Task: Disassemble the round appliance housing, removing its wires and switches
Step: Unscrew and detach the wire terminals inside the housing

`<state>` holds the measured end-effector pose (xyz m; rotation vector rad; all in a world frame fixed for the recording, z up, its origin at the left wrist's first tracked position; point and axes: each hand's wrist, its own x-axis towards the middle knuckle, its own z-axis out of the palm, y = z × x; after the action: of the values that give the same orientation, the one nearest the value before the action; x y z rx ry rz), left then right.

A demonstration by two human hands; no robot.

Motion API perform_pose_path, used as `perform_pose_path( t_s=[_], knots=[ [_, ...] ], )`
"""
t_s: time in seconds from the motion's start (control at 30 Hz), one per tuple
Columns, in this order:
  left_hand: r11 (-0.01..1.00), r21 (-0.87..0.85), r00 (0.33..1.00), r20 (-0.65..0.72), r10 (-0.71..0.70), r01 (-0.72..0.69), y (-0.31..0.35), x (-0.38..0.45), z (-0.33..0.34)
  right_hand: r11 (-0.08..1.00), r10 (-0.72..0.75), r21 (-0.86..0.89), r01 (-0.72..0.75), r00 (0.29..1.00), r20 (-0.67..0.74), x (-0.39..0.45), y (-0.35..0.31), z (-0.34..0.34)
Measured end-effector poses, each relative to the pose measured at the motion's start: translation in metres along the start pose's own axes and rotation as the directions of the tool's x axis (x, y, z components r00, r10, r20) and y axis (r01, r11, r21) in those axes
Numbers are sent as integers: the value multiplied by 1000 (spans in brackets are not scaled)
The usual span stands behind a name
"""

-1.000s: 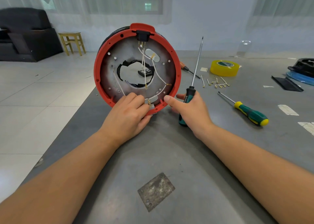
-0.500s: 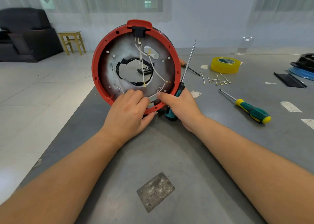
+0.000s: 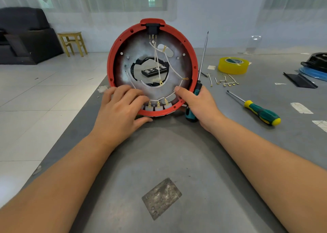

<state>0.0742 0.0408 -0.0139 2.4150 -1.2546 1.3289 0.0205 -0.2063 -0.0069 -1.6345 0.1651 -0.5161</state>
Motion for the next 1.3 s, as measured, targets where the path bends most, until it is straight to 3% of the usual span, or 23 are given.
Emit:
perform_pose_path(
  t_s=[0.17,0.5,0.6,0.7,0.77,0.8,0.87,0.93,0.97,1.0,1.13,1.3],
  knots=[
    [990,-95,994,-38,103,-106,-6,0,-5,999,-48,-17,48,999,-9,2,-5,-14],
    [972,-206,992,-84,99,-115,-9,2,-7,1000,-23,17,22,998,57,8,-4,-24],
    [973,-224,994,-107,28,-51,-8,0,-4,998,-7,58,4,999,46,7,-2,-24],
    [917,-373,981,-69,-180,142,1,0,-5,998,11,56,-11,1000,2,6,1,-24],
    [770,-559,928,-4,-373,307,8,-1,-6,999,3,44,-2,1000,-29,6,1,-24],
    [651,-645,874,56,-483,401,10,-1,-5,999,0,41,2,999,-44,5,1,-24],
    [321,-738,718,305,-626,593,11,-1,-4,999,-8,37,10,998,-65,4,2,-24],
    [-79,-729,568,593,-571,680,12,1,-6,999,-7,30,10,996,-84,3,1,-22],
    [-252,-700,527,684,-504,668,12,2,-5,1000,-5,26,8,996,-94,3,0,-22],
    [-361,-661,493,740,-457,658,13,4,-5,1000,-7,22,9,995,-102,2,0,-21],
    [-460,-517,311,836,-452,721,18,12,-5,1000,-14,-7,14,993,-116,2,0,-20],
    [-519,-360,231,926,-298,775,25,19,-13,1000,-12,-21,9,993,-117,0,-1,-20]
  ],
)
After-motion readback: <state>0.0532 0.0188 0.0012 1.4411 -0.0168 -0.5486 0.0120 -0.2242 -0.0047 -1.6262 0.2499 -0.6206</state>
